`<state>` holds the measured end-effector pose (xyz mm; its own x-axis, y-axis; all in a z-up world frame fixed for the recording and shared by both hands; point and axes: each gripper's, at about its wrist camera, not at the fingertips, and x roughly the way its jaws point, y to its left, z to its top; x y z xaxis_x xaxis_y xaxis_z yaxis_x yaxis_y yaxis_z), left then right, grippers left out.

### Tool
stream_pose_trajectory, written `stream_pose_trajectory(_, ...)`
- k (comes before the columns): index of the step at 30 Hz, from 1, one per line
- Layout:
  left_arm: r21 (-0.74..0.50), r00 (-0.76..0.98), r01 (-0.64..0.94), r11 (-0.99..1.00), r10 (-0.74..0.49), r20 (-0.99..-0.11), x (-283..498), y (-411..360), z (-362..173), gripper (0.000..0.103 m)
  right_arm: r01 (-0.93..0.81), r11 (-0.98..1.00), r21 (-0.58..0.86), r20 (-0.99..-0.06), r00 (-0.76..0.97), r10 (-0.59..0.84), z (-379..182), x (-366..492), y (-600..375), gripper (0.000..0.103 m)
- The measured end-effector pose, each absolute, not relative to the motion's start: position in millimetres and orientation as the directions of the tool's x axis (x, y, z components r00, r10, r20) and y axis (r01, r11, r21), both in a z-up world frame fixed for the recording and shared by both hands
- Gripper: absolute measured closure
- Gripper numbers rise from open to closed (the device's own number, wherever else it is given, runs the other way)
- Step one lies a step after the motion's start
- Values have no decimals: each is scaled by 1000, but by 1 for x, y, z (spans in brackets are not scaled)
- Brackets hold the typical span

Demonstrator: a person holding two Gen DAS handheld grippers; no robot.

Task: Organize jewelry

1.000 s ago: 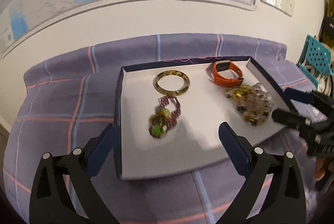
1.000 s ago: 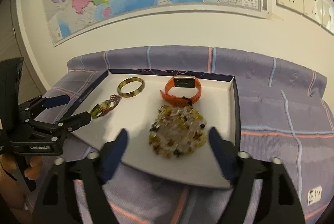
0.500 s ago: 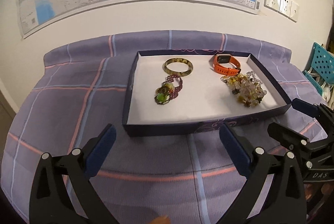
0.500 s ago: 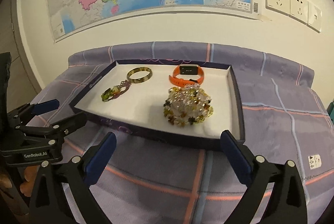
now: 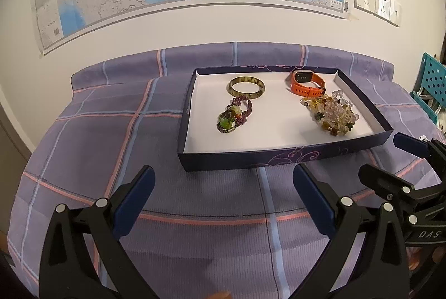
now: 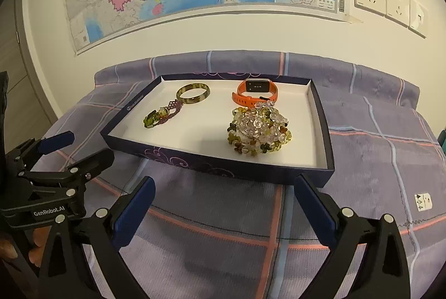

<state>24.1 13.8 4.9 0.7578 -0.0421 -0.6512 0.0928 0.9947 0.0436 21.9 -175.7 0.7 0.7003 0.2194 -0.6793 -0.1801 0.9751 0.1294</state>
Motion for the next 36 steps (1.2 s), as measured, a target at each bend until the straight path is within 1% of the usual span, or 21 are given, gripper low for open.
stream_pose_trajectory(36,57,751,86,995,-27,-660,23,10,-2,5,-165,974,155,-690,687,226,-4,19,-176,7)
